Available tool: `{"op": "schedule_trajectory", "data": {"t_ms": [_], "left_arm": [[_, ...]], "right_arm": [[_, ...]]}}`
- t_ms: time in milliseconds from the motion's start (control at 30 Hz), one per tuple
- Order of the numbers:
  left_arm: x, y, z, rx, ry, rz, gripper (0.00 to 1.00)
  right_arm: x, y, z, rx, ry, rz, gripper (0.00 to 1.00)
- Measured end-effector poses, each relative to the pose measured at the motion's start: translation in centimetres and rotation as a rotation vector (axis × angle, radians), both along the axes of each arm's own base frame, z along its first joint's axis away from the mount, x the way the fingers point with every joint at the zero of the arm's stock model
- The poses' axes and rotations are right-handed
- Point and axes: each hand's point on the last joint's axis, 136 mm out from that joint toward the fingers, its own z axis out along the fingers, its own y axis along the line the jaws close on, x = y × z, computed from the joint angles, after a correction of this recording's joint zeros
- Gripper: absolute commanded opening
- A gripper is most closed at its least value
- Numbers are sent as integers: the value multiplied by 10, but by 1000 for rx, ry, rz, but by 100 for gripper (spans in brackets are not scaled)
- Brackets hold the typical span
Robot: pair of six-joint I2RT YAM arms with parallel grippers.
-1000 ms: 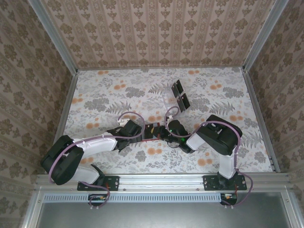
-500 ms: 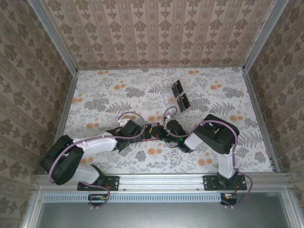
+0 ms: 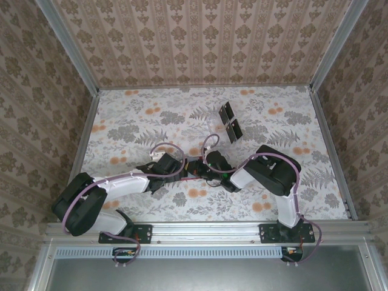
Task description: Put the credit cards into the card holder
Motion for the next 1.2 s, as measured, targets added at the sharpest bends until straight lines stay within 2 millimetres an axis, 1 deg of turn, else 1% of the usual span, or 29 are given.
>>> {"op": "schedule_trajectory", "data": {"t_ms": [33, 67, 100, 133, 167, 200, 233, 300, 433, 533, 567, 667, 800, 867, 967, 1100, 1200], "left_arm": [[0, 0, 0, 1, -1, 1, 100], [0, 1, 0, 2, -2, 2, 100], [0, 1, 1, 3, -3, 2, 100], [-1, 2, 2, 7, -1, 3, 100], [-2, 3, 2, 9, 1, 3, 100], [-3, 4, 2, 12, 5, 3, 100], [-4, 6, 3, 16, 8, 3, 100], [-7, 9, 5, 23, 16, 5, 100], [-9, 20, 12, 22, 20, 28, 100], [-8, 27, 18, 12, 14, 52, 100], [-8, 30, 20, 10, 13, 60, 100], [-7, 36, 21, 10, 20, 79, 100], [-7, 42, 19, 14, 31, 96, 100], [-9, 45, 17, 21, 40, 101, 100], [-12, 49, 13, 36, 60, 108, 100], [-15, 56, 5, 63, 92, 122, 100], [-17, 59, 0, 80, 114, 128, 100]], "right_arm": [[0, 1, 0, -2, 3, 3, 0], [0, 2, -1, -7, 7, 5, 6], [0, 2, -1, -10, 9, 10, 14], [0, 4, 0, -12, 11, 16, 25], [0, 5, 4, -7, 7, 26, 32], [-1, 8, 9, -13, -2, 40, 38], [-3, 9, 12, -20, -2, 52, 42], [-6, 9, 15, -50, 4, 72, 46], [-10, 2, 17, -137, 24, 100, 49], [-12, -5, 23, -205, 31, 122, 48], [-11, -7, 26, -227, 30, 129, 46], [-7, -6, 37, -283, 18, 156, 37], [-1, -4, 48, -355, 5, 187, 16], [1, -3, 49, -384, 0, 201, 10], [3, -3, 41, -429, 10, 220, 6], [1, -5, 18, -488, 53, 242, 4], [0, -7, 6, -519, 76, 254, 3]]}}
